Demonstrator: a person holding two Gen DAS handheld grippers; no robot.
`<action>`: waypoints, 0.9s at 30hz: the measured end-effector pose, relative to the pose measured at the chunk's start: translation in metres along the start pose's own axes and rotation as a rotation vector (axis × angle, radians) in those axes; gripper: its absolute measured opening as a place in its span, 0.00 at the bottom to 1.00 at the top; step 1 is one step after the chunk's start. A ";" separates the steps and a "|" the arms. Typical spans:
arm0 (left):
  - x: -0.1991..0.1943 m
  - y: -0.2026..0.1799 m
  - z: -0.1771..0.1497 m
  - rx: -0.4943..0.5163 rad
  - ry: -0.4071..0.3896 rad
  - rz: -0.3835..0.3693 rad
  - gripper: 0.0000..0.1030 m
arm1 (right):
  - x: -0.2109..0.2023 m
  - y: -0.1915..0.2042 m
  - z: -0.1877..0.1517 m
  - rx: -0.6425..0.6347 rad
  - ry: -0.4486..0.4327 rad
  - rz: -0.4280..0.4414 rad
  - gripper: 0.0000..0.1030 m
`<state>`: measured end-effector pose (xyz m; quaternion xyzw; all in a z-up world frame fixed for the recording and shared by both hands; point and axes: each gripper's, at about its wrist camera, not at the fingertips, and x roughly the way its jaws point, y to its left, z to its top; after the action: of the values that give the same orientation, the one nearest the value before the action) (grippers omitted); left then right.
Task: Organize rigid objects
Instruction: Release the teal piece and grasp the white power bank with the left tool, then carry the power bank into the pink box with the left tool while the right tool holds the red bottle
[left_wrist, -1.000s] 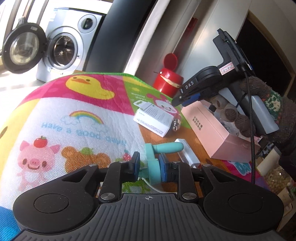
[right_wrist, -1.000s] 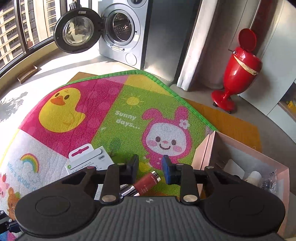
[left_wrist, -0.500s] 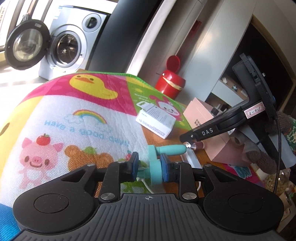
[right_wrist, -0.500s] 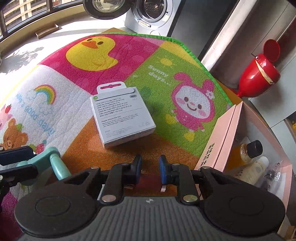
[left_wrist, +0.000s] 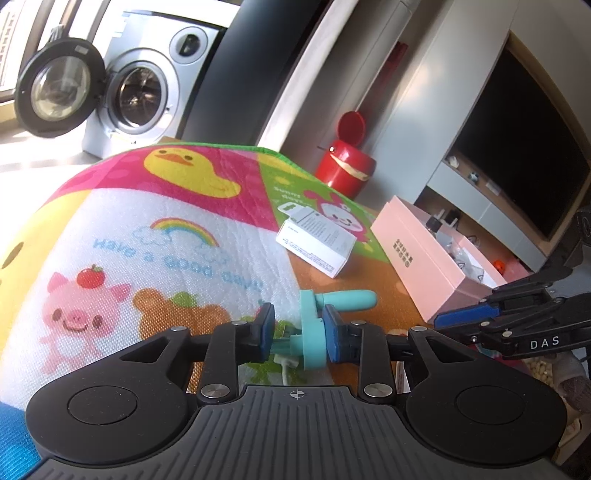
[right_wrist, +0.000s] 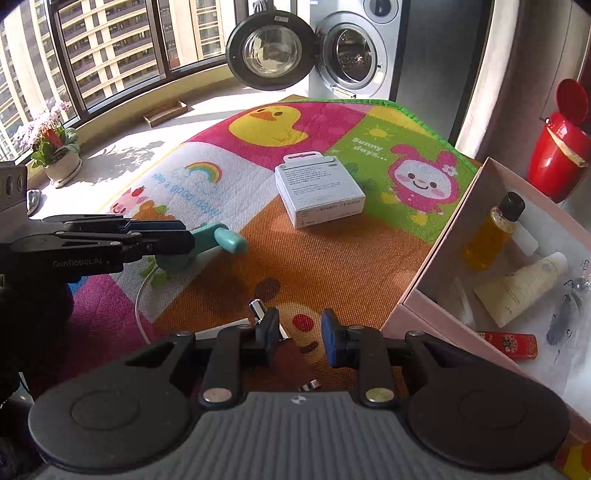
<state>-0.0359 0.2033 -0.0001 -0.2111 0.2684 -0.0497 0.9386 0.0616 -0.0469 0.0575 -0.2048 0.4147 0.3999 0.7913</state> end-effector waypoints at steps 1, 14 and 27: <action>-0.002 -0.001 0.000 0.006 -0.009 0.005 0.31 | 0.004 0.004 -0.002 -0.026 0.012 -0.017 0.26; -0.012 -0.093 -0.006 0.345 0.128 -0.071 0.28 | 0.010 -0.005 -0.019 0.033 -0.037 -0.079 0.20; 0.030 -0.117 -0.026 0.417 0.254 0.043 0.31 | -0.037 -0.035 -0.093 0.155 -0.096 -0.156 0.20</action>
<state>-0.0213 0.0815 0.0151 0.0010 0.3727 -0.1105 0.9213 0.0315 -0.1454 0.0342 -0.1553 0.3888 0.3134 0.8523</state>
